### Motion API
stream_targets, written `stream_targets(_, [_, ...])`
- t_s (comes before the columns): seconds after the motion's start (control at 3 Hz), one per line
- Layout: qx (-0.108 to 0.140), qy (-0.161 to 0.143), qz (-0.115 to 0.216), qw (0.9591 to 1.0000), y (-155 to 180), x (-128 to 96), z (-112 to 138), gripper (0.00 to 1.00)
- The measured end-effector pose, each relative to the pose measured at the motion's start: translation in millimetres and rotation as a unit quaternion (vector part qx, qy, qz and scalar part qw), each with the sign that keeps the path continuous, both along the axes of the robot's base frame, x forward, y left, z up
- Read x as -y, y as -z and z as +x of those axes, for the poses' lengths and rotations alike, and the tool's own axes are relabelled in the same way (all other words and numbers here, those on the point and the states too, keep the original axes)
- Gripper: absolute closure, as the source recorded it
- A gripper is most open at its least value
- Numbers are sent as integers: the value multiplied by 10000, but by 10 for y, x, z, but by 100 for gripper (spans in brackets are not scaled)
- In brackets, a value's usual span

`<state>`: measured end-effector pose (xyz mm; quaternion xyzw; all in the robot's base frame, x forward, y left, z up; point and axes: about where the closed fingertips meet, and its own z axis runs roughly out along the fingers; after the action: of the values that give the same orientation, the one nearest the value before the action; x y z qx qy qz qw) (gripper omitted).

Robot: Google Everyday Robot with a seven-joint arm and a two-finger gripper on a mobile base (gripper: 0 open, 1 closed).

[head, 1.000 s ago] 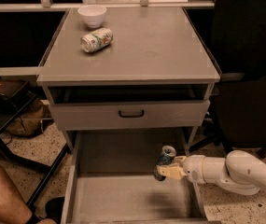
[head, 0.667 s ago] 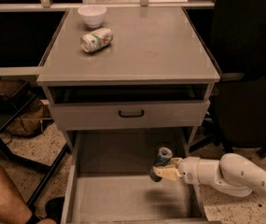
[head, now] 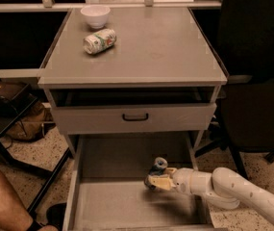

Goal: Place redbull can into middle drawer

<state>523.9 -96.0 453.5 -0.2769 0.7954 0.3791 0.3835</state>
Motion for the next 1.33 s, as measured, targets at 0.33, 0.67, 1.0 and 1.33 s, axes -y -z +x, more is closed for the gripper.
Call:
stream_targets(0.33, [72, -88, 96, 9999, 196, -206, 33, 100])
stream_targets(0.67, [205, -98, 83, 9997, 328, -356, 50, 100])
stream_targets(1.0, [274, -106, 15, 9996, 433, -467, 61, 100])
stream_targets(1.33, [478, -23, -158, 9987, 484, -532, 49, 100])
